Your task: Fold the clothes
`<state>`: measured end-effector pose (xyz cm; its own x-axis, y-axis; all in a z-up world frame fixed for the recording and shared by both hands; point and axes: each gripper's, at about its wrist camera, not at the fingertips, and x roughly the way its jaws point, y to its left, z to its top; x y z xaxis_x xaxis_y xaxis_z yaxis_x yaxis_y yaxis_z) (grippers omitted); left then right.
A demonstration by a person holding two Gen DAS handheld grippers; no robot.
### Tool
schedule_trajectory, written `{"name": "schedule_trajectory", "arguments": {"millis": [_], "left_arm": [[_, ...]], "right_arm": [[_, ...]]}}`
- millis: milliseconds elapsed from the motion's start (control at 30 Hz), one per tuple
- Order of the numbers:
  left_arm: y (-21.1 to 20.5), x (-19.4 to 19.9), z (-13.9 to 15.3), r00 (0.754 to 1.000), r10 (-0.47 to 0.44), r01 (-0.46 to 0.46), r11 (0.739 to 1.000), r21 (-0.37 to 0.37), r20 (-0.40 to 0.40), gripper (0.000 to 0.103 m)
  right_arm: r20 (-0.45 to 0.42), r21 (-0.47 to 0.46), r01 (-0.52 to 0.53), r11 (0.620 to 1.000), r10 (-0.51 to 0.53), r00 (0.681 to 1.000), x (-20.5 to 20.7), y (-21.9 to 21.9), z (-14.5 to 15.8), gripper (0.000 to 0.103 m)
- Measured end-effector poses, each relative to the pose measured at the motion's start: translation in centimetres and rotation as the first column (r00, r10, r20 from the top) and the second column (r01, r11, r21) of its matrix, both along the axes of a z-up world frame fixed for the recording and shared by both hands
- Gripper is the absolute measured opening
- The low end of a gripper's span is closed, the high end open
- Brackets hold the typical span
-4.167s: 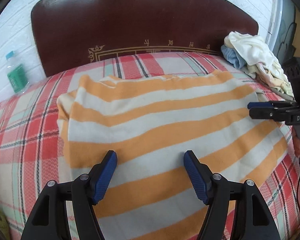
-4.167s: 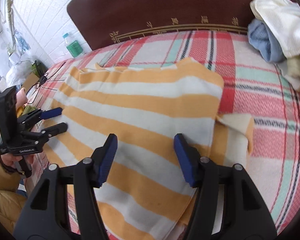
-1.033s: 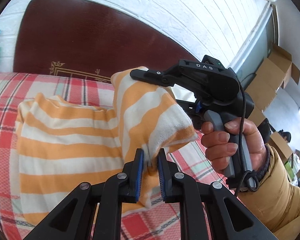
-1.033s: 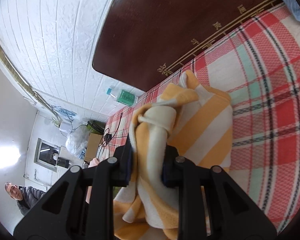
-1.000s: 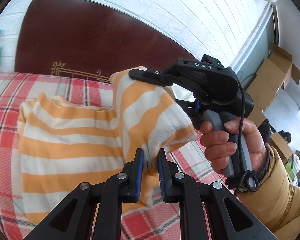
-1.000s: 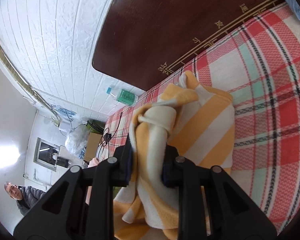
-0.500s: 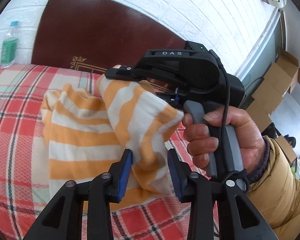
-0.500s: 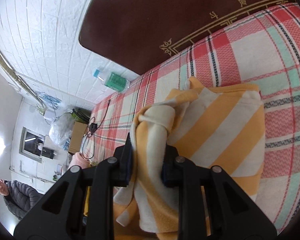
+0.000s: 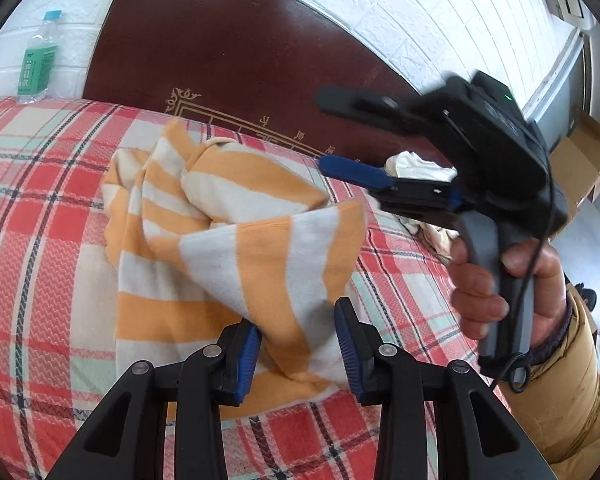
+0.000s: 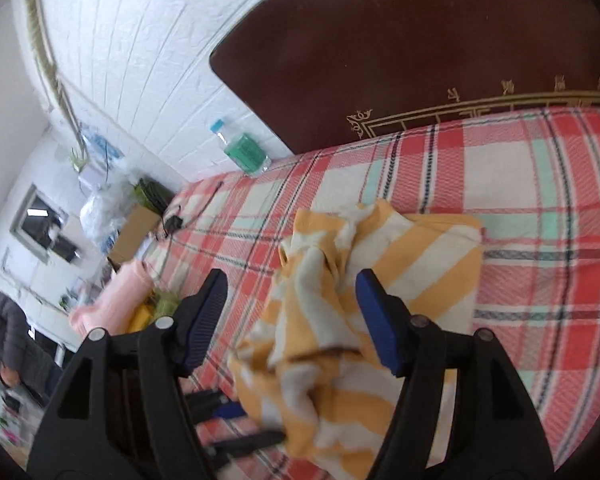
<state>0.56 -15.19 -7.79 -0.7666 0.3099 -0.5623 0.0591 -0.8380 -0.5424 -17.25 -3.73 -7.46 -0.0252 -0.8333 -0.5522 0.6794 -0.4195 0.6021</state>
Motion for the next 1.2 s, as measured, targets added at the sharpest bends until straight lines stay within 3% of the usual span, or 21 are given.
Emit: {"name": "schedule_trajectory", "arguments": {"millis": [167, 400, 500, 533, 633, 800, 933, 1100, 1200], "left_arm": [[-0.9, 0.5, -0.4, 1.0, 0.006, -0.006, 1.0, 0.029, 0.003, 0.036], [-1.6, 0.9, -0.3, 1.0, 0.017, -0.017, 0.999, 0.028, 0.001, 0.036], [-2.1, 1.1, -0.3, 1.0, 0.019, -0.019, 0.999, 0.032, -0.002, 0.036], [-2.3, 1.2, -0.3, 1.0, 0.018, -0.018, 0.999, 0.038, -0.003, 0.036], [-2.8, 2.3, -0.4, 1.0, 0.012, -0.011, 0.998, 0.059, -0.013, 0.04], [-2.9, 4.8, 0.4, 0.999, -0.03, 0.029, 0.999, -0.018, -0.041, 0.049], [-3.3, 6.5, 1.2, 0.998, -0.035, 0.031, 0.996, -0.083, -0.043, 0.05], [-3.6, 6.3, 2.7, 0.996, -0.057, 0.049, 0.991, -0.125, -0.063, 0.065], [-4.1, 4.2, 3.1, 0.997, -0.061, 0.053, 0.99, -0.134, -0.056, 0.065]], "right_arm": [[-0.116, 0.094, -0.104, 0.99, 0.115, 0.987, 4.1, 0.9, -0.9, 0.069], [-0.162, 0.15, -0.117, 0.982, 0.141, 0.977, 5.9, -0.7, -2.9, 0.066], [-0.185, 0.162, -0.143, 0.976, 0.172, 0.968, 6.2, -2.1, -2.7, 0.017], [-0.187, 0.158, -0.151, 0.976, 0.179, 0.966, 6.3, -2.4, -2.5, 0.015], [-0.209, 0.129, -0.184, 0.974, 0.208, 0.956, 7.5, -3.1, -1.4, 0.014], [-0.236, 0.169, -0.28, 0.945, 0.315, 0.919, 10.0, -4.5, -1.3, 0.016], [-0.186, 0.194, -0.329, 0.924, 0.364, 0.912, 10.8, -4.8, -2.8, 0.024], [-0.186, 0.203, -0.366, 0.908, 0.403, 0.896, 11.6, -3.8, -3.5, 0.043], [-0.199, 0.182, -0.333, 0.925, 0.366, 0.909, 11.0, -2.5, -3.1, 0.044]]}}
